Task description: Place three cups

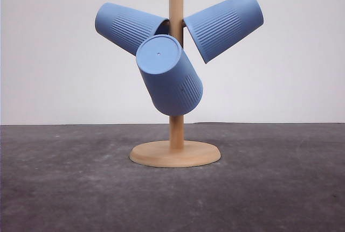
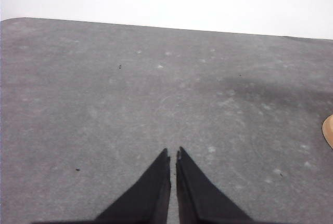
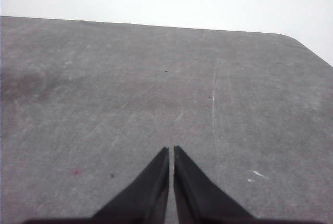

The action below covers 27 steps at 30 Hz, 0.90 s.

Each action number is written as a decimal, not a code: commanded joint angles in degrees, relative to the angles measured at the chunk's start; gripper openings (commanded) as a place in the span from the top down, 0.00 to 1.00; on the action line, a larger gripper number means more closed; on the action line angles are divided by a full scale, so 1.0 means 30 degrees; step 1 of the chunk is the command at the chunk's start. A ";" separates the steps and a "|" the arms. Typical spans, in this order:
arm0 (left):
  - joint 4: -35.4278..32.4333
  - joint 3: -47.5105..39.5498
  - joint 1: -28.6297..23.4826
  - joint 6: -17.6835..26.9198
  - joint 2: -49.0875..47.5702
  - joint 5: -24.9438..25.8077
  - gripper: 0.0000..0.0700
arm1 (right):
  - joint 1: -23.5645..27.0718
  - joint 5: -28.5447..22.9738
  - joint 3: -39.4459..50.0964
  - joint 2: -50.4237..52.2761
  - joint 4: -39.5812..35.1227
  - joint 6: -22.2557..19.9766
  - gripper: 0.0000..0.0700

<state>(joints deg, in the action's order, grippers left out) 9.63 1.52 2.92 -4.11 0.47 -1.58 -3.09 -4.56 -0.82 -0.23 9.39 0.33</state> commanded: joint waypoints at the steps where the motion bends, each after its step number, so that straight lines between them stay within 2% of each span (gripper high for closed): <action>1: -0.0211 -0.0270 0.0036 -0.0075 0.0044 -0.0051 1.00 | -0.0036 0.0000 0.0036 0.0007 -0.0117 0.0243 0.98; 27: -0.0211 -0.0270 0.0035 -0.0075 0.0044 -0.0051 1.00 | -0.0036 0.0000 0.0038 0.0007 -0.0117 0.0243 0.98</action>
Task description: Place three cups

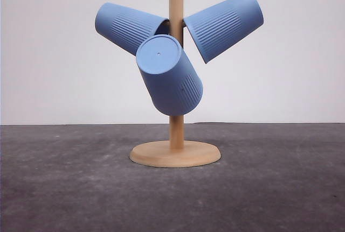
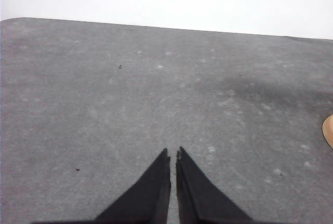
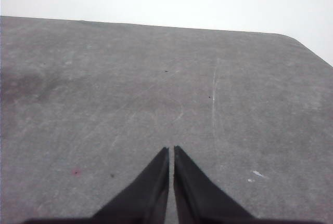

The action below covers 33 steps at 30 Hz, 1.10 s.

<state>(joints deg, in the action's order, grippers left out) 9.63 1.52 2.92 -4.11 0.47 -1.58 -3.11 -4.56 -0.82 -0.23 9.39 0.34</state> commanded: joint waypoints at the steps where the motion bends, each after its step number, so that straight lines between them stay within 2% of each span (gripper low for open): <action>1: -0.0209 -0.0270 0.0031 -0.0075 0.0044 -0.0051 1.00 | -0.0031 0.0000 0.0042 0.0007 -0.0117 0.0240 0.98; 33: -0.0206 -0.0270 0.0029 -0.0075 0.0044 -0.0051 1.00 | -0.0031 0.0000 0.0041 0.0007 -0.0117 0.0240 0.98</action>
